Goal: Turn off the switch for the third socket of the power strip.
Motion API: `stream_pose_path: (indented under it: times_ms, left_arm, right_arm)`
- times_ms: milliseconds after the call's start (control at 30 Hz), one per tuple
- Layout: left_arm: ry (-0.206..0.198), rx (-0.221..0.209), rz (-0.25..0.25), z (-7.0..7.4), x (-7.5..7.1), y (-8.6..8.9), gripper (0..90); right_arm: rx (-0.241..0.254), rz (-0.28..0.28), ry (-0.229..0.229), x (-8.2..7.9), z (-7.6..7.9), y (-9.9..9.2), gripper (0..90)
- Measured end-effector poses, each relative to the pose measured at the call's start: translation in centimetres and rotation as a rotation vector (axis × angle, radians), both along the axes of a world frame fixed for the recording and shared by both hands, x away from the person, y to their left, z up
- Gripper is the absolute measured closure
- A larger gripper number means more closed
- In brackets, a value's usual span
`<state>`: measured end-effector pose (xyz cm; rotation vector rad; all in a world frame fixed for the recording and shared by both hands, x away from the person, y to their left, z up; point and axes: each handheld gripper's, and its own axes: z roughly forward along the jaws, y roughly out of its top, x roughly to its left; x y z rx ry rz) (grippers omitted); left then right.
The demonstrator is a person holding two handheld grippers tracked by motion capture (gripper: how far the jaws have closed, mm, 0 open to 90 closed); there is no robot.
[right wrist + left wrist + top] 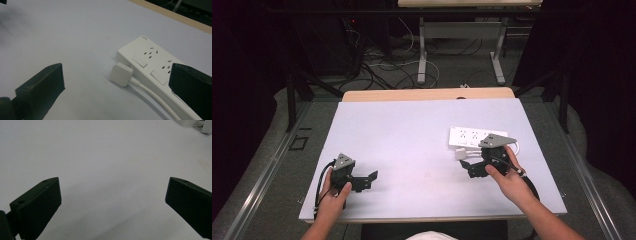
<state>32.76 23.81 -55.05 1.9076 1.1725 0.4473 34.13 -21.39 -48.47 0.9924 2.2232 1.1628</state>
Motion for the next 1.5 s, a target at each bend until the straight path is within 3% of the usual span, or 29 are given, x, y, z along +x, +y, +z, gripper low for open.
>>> stream_pose_path:
  times_ms: [233,600,967,1333,1500]
  left_arm:
    - [-0.003,0.007,-0.003,0.0,0.0,0.0,0.3]
    - [0.001,0.001,0.001,0.0,0.0,-0.1,0.3]
    - [0.001,0.002,-0.003,0.0,-0.1,-0.1,0.3]
    - [0.01,0.006,-0.015,0.1,-0.1,0.0,0.3]
    - [0.005,0.015,-0.018,0.1,-0.1,0.1,0.3]
  right_arm:
    - [0.008,-0.004,-0.011,-1.4,-1.1,-1.0,0.0]
    - [0.068,-0.054,-0.031,-2.7,-2.9,-3.3,0.0]
    - [0.067,-0.073,-0.052,-3.2,-4.0,-5.6,0.0]
    - [0.088,-0.171,-0.055,-3.2,-5.4,-7.4,0.0]
    - [0.064,-0.2,-0.045,-3.1,-5.9,-8.3,0.0]
